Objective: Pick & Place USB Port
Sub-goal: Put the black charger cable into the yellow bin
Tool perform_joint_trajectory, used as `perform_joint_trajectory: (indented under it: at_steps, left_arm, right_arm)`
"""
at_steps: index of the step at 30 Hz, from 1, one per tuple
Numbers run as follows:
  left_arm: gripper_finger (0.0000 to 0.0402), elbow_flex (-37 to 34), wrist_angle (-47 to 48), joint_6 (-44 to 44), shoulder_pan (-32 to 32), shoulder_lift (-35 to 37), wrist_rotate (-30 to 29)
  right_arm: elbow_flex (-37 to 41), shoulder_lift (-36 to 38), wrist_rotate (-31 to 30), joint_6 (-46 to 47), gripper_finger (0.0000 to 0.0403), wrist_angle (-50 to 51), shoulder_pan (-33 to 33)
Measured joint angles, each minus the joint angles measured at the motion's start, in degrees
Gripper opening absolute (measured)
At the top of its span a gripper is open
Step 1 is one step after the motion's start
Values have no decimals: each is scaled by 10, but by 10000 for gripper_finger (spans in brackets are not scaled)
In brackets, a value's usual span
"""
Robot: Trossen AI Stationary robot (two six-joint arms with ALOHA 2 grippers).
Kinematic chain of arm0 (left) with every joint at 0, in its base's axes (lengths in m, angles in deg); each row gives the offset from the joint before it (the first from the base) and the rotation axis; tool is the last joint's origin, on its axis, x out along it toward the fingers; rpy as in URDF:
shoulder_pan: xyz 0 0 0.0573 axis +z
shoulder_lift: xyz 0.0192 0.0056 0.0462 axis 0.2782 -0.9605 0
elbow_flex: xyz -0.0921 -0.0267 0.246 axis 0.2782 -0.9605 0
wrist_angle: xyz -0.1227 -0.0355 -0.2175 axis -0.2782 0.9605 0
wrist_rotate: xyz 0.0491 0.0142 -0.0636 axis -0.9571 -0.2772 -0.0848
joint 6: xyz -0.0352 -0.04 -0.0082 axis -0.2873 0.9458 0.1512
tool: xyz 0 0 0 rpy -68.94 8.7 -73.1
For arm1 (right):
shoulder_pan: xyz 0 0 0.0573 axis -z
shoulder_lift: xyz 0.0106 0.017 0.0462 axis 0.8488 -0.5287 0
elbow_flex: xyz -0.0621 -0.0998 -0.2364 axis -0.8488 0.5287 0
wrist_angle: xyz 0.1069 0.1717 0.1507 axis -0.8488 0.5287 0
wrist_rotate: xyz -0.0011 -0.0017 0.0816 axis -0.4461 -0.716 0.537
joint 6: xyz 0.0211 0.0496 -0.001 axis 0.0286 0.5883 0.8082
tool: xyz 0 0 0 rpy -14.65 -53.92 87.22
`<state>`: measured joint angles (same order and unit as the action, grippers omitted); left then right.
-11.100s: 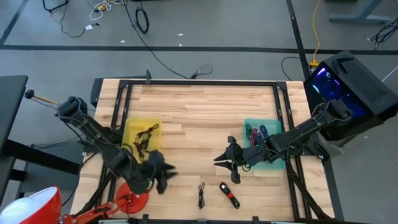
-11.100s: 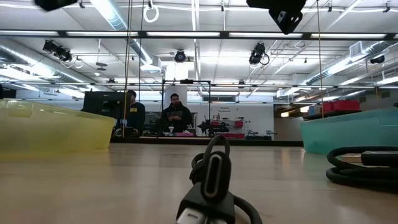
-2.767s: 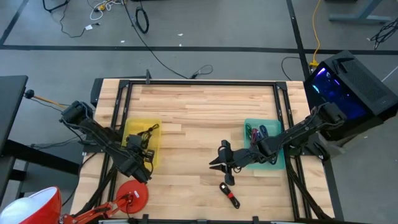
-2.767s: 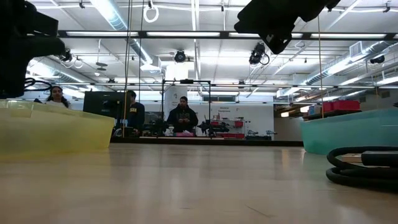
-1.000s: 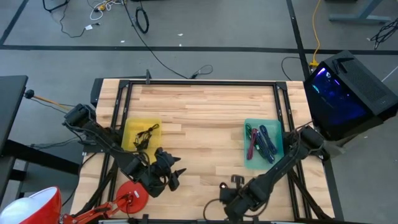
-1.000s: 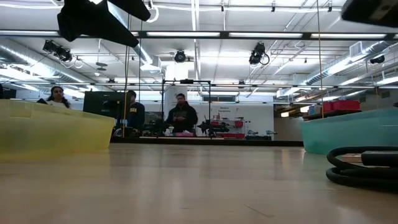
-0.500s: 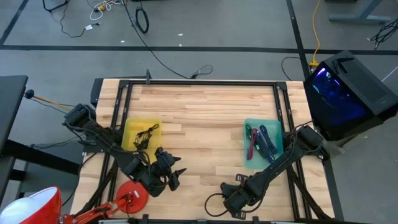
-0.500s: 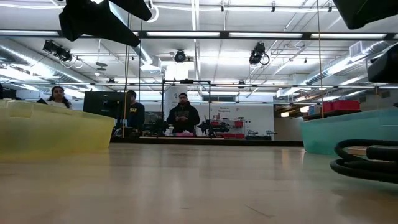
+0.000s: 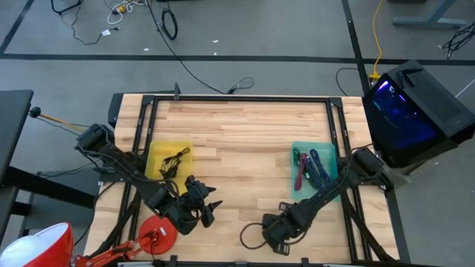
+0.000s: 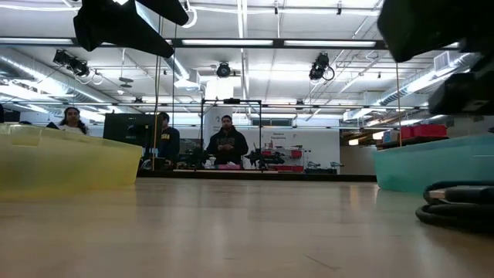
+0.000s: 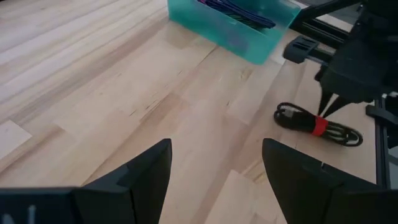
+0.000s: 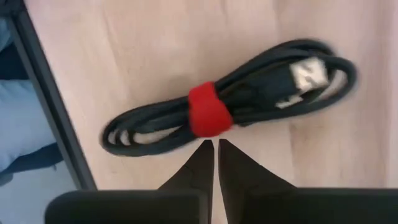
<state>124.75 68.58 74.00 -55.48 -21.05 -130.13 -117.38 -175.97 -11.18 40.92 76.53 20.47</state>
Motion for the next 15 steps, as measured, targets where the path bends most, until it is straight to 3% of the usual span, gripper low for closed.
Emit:
perform_joint_trajectory:
  at_steps: [6, 15]
  left_arm:
    - [254, 0, 0, 0, 0, 0, 0]
    - [254, 0, 0, 0, 0, 0, 0]
  right_arm:
    - [0, 0, -5, -30, 22, 1, 21]
    - [0, 0, -81, -78, 23, -6, 64]
